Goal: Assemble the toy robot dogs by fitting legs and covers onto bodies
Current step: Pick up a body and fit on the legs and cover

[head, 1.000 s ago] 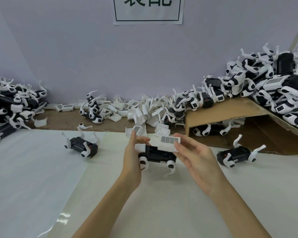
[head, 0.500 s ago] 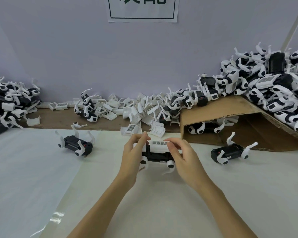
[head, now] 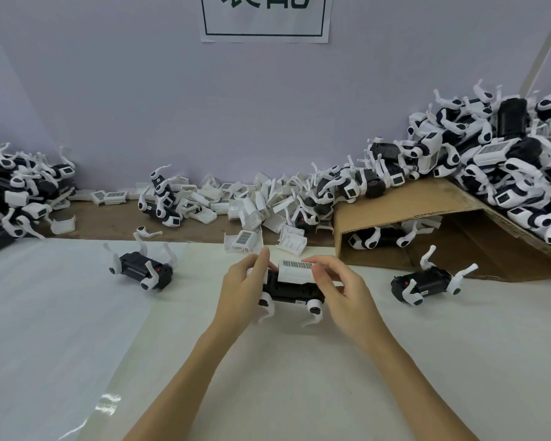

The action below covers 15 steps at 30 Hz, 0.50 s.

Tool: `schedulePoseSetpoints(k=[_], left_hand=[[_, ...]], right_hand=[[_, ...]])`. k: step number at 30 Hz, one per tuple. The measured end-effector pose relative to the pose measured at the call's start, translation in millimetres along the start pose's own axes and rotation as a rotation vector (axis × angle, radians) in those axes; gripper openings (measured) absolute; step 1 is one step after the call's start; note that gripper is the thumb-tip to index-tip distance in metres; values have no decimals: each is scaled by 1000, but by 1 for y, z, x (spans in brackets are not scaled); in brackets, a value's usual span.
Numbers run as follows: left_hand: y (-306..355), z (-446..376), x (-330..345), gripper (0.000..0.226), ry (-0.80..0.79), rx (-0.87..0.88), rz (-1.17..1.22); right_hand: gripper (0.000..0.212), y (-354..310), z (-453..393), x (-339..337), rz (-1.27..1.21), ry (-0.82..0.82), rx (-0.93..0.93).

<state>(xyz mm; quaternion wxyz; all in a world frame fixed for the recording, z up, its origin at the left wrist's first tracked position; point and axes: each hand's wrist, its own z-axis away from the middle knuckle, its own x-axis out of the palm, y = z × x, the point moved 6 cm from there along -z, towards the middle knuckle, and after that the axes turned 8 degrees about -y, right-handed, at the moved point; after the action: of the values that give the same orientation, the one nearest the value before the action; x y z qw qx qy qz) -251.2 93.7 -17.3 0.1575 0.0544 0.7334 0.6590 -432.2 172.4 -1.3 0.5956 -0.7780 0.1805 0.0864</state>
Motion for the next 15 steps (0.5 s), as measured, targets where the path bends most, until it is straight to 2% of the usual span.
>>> schedulePoseSetpoints(k=[6, 10, 12, 15], left_hand=[[0, 1, 2, 55, -69, -32, 28], [7, 4, 2, 65, -283, 2, -41], [10, 5, 0, 56, -363, 20, -103], [14, 8, 2, 38, -434, 41, -59]], right_hand=[[19, -4, 1, 4, 119, -95, -39], [24, -5, 1, -1, 208, -154, -52], [25, -4, 1, -1, 216, -172, -43], [27, -1, 4, 7, 45, -282, 13]])
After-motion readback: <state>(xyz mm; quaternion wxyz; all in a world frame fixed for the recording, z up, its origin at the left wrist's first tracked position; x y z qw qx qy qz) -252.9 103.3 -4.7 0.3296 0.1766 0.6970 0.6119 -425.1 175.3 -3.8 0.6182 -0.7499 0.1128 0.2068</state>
